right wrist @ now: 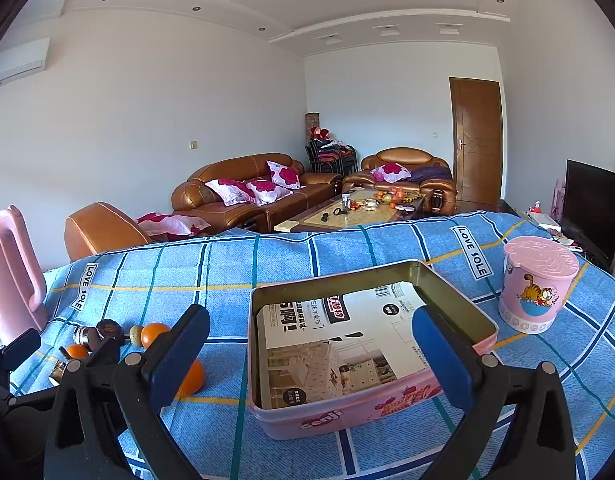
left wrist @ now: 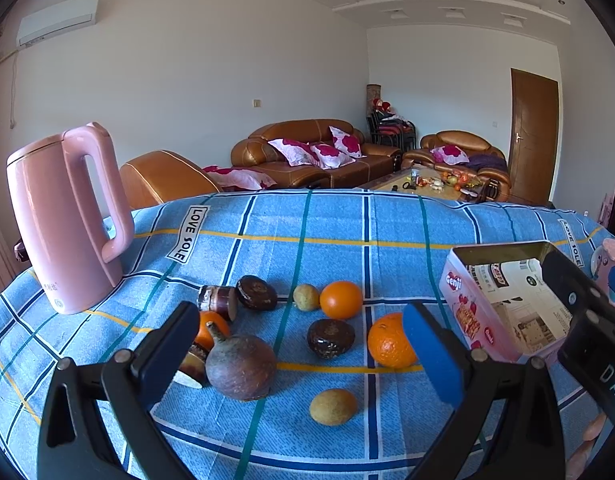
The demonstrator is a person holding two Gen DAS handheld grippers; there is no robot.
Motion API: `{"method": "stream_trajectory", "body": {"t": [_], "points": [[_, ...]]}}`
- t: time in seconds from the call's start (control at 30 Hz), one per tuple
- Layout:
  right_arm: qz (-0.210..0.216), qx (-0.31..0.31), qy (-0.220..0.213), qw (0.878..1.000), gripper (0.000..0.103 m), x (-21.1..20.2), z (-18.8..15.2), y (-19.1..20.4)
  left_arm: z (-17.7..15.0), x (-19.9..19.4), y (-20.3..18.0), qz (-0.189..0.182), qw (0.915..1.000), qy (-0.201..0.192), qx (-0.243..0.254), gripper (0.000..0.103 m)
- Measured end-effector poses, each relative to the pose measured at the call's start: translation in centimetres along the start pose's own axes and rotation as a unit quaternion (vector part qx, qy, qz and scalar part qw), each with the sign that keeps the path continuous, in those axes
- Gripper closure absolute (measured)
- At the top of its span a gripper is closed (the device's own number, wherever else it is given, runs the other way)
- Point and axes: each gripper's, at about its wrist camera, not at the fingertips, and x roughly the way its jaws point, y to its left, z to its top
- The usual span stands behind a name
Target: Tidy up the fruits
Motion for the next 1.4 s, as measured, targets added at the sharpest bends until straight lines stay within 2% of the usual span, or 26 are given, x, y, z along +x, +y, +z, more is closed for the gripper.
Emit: {"method": "stream_trajectory", "body": {"t": [1.4], "points": [[0.002, -0.003, 0.001, 1.000, 0.001, 0.05, -0.01, 0.33, 0.10, 0.08, 0.05, 0.000, 1.0000, 0.002, 0.000, 0.000]]}}
